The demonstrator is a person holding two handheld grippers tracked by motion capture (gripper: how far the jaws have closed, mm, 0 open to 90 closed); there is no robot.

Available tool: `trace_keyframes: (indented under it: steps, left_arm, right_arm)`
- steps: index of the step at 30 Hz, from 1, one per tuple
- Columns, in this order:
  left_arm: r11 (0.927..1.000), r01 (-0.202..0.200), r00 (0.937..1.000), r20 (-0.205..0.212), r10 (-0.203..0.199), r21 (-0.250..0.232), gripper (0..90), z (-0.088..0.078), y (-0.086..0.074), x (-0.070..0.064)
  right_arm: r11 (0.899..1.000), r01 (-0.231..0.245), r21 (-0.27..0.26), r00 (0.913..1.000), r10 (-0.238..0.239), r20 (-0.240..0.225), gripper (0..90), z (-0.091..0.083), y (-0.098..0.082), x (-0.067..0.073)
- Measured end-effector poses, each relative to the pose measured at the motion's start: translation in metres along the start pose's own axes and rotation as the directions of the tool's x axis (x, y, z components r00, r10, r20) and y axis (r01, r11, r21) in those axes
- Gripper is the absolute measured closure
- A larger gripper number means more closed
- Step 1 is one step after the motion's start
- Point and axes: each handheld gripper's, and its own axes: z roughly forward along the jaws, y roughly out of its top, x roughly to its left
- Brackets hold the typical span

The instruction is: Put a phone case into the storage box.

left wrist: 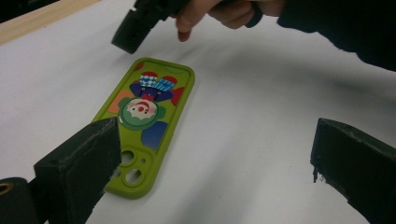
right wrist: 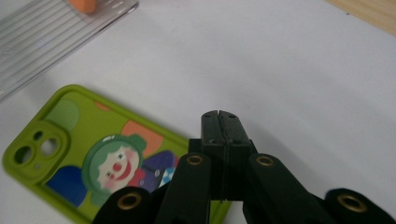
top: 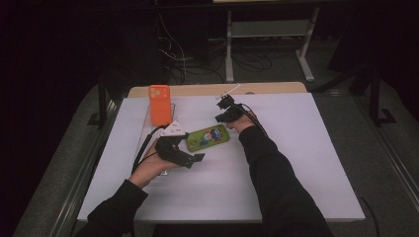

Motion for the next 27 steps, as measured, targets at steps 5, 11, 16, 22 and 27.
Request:
trace_keyframes:
  steps: [5,11,16,22,27]
  left_arm:
    - [1.0000,-0.002,1.0000,0.001,0.002,0.001,1.9,0.000,0.000,0.000]
    - [1.0000,0.002,1.0000,0.001,-0.002,-0.002,1.9,-0.001,0.000,0.000]
    - [1.0000,0.005,1.0000,0.004,-0.005,-0.005,1.9,0.000,0.000,0.000]
    - [1.0000,0.007,1.0000,0.007,-0.007,-0.007,1.9,-0.001,-0.001,0.001]
    - [1.0000,0.005,1.0000,0.007,-0.005,-0.007,1.9,-0.001,-0.001,0.001]
  right_arm:
    - [0.999,0.017,0.034,0.9997,-0.018,0.018,88.3,0.013,0.009,0.001]
    - [0.996,0.042,0.078,0.9985,-0.045,0.031,88.3,0.026,0.010,0.003]
    - [0.993,0.043,0.110,0.9976,-0.049,0.048,88.3,0.030,0.005,0.001]
    - [0.989,0.076,0.126,0.9969,-0.078,0.011,88.4,0.026,-0.002,0.006]
    - [0.986,0.105,0.131,0.9944,-0.103,-0.024,88.4,0.017,-0.013,0.008]
